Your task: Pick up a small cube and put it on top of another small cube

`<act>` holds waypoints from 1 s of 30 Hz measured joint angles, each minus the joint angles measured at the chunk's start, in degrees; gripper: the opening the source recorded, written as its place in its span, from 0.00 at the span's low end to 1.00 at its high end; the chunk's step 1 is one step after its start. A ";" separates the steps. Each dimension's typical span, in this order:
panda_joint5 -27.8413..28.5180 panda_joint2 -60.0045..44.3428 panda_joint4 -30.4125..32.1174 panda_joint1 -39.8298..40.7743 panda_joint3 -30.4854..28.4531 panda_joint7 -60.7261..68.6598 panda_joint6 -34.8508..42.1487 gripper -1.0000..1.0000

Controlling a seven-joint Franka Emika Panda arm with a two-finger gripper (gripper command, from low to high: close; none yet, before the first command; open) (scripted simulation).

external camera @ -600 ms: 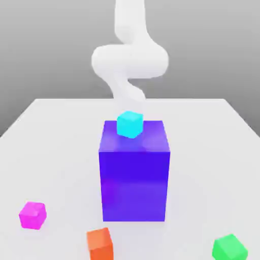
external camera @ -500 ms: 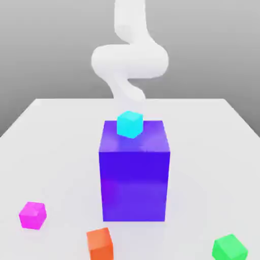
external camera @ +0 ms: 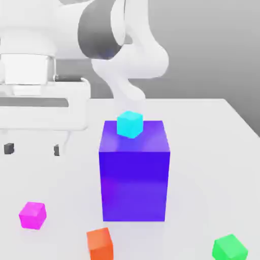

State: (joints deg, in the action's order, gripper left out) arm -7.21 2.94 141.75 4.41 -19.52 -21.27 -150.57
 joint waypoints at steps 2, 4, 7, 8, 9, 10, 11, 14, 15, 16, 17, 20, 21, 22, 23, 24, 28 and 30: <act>-1.63 -4.28 0.94 1.92 -0.59 3.05 -1.76 0.50; -3.02 -8.53 1.88 3.52 -0.77 5.92 -3.52 0.50; -4.77 -14.82 3.15 6.19 -0.70 9.85 -6.32 0.50; -5.96 -16.92 3.05 7.16 0.05 11.13 -7.60 0.50; -7.37 -19.02 2.75 8.22 1.18 12.40 -9.01 0.50; -8.88 -21.11 2.34 9.38 2.55 13.63 -10.50 0.50; -10.33 -23.18 1.89 10.68 4.10 14.79 -12.03 0.50; -12.65 -26.69 1.07 13.11 7.00 16.61 -14.71 0.00; -12.64 -26.69 1.07 13.11 7.00 16.60 -14.70 0.00; -12.63 -26.69 1.07 13.11 7.00 16.59 -14.68 0.00; -12.61 -26.69 1.07 13.12 7.00 16.57 -14.64 0.00; -12.58 -26.76 1.06 13.21 7.09 16.55 -14.68 0.00; -11.54 -25.39 1.40 12.40 6.06 15.76 -13.65 0.00; -10.16 -23.65 1.83 11.48 4.84 14.71 -12.37 0.00; -8.93 -21.77 2.29 10.22 3.30 13.81 -10.93 0.00; -7.38 -19.76 2.78 9.18 1.92 12.63 -9.46 0.00; -2.35 -16.70 0.98 2.46 3.88 7.33 -4.80 0.00; -0.81 -16.74 -0.64 -1.45 6.34 5.10 -3.29 0.00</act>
State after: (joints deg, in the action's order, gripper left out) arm -8.02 -13.80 141.10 2.96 -13.18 -16.16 -153.86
